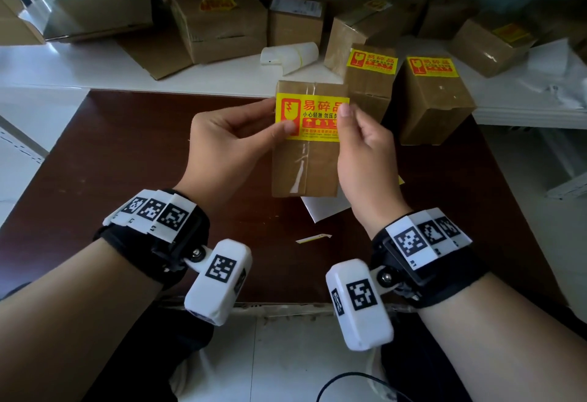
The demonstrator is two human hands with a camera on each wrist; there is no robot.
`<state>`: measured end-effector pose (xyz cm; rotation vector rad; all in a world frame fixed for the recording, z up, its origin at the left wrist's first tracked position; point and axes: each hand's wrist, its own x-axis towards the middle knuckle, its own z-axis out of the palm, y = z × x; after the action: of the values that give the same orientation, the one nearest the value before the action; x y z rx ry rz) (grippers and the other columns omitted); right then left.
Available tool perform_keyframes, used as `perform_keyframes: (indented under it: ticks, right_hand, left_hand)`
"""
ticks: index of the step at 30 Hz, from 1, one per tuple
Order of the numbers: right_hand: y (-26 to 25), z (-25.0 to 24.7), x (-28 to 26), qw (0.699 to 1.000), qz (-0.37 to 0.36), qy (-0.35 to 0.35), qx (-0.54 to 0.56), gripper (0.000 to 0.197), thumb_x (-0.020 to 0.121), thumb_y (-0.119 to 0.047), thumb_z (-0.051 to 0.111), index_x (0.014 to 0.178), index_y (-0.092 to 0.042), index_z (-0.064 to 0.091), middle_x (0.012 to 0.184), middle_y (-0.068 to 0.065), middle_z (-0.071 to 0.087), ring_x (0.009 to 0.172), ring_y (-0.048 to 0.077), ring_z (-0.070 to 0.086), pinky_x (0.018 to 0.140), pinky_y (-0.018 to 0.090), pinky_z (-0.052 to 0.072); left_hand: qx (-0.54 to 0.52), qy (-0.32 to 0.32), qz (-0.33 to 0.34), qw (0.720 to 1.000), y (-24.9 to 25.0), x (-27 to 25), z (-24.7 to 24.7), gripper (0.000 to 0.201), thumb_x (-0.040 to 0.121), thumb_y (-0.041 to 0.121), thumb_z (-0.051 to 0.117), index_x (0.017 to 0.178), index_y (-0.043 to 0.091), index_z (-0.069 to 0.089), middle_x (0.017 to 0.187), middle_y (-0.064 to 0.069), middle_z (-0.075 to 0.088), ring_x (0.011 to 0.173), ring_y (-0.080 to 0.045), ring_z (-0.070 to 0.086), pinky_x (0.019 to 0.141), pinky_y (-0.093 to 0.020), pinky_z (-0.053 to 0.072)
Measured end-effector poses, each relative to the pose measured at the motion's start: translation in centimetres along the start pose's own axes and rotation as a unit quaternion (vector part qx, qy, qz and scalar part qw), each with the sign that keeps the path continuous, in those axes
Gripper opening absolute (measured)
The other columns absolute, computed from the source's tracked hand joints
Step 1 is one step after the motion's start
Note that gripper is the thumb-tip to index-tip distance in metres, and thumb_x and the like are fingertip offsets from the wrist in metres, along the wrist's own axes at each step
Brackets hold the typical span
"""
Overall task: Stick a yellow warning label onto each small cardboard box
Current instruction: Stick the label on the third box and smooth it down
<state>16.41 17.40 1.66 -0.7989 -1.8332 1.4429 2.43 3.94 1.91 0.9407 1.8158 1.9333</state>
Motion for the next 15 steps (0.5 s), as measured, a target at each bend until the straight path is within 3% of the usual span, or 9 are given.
perform_keyframes:
  ticks: [3, 5, 8, 10, 13, 15]
  right_hand:
    - [0.2, 0.0, 0.0, 1.000, -0.023, -0.022, -0.001, 0.035, 0.107, -0.053, 0.065, 0.129, -0.029, 0.075, 0.117, -0.010, 0.082, 0.115, 0.009, 0.076, 0.104, 0.051, 0.061]
    - [0.5, 0.1, 0.1, 0.999, -0.032, -0.032, -0.025, 0.030, 0.103, -0.050, 0.072, 0.125, -0.030, 0.075, 0.115, -0.010, 0.081, 0.112, 0.010, 0.077, 0.102, 0.052, 0.062]
    - [0.9, -0.1, 0.4, 0.997, -0.005, -0.029, -0.066, 0.039, 0.110, -0.055, 0.051, 0.118, -0.023, 0.073, 0.107, -0.002, 0.079, 0.103, 0.018, 0.076, 0.095, 0.058, 0.062]
    - [1.0, -0.3, 0.6, 0.997, 0.013, -0.020, -0.071, 0.043, 0.114, -0.052, 0.042, 0.117, -0.023, 0.074, 0.105, -0.002, 0.079, 0.103, 0.018, 0.076, 0.097, 0.057, 0.062]
    - [1.1, -0.6, 0.8, 0.998, 0.006, -0.016, -0.056, 0.038, 0.113, -0.052, 0.050, 0.119, -0.025, 0.076, 0.107, -0.006, 0.081, 0.103, 0.013, 0.077, 0.097, 0.055, 0.063]
    - [1.1, -0.8, 1.0, 0.998, -0.008, -0.030, -0.055, 0.031, 0.110, -0.049, 0.060, 0.120, -0.025, 0.077, 0.108, -0.007, 0.082, 0.103, 0.011, 0.078, 0.097, 0.054, 0.064]
  left_hand:
    - [-0.022, -0.041, -0.014, 0.999, -0.1, -0.2, 0.1, 0.048, 0.092, 0.000, 0.085, 0.138, -0.005, 0.071, 0.129, -0.013, 0.080, 0.123, -0.023, 0.077, 0.105, -0.038, 0.063]
    - [-0.021, -0.043, -0.018, 0.999, -0.1, -0.1, 0.0, 0.047, 0.093, 0.000, 0.083, 0.138, -0.005, 0.070, 0.129, -0.012, 0.080, 0.122, -0.021, 0.077, 0.104, -0.036, 0.063]
    - [-0.003, -0.039, -0.027, 0.999, -0.2, 0.0, -0.1, 0.042, 0.096, 0.003, 0.082, 0.136, -0.002, 0.073, 0.123, -0.004, 0.083, 0.117, -0.013, 0.078, 0.099, -0.024, 0.062]
    - [0.000, -0.043, -0.038, 0.998, -0.3, 0.1, -0.1, 0.041, 0.096, 0.005, 0.082, 0.136, -0.002, 0.073, 0.122, -0.003, 0.083, 0.118, -0.013, 0.078, 0.100, -0.025, 0.061]
    - [-0.010, -0.046, -0.057, 0.997, -0.7, 0.5, -0.1, 0.042, 0.097, 0.003, 0.081, 0.138, -0.001, 0.072, 0.122, -0.005, 0.083, 0.118, -0.016, 0.079, 0.100, -0.031, 0.063]
    - [-0.004, -0.039, -0.058, 0.998, -0.8, 0.5, 0.0, 0.039, 0.098, 0.000, 0.079, 0.137, -0.001, 0.073, 0.118, -0.001, 0.084, 0.114, -0.013, 0.079, 0.095, -0.025, 0.063]
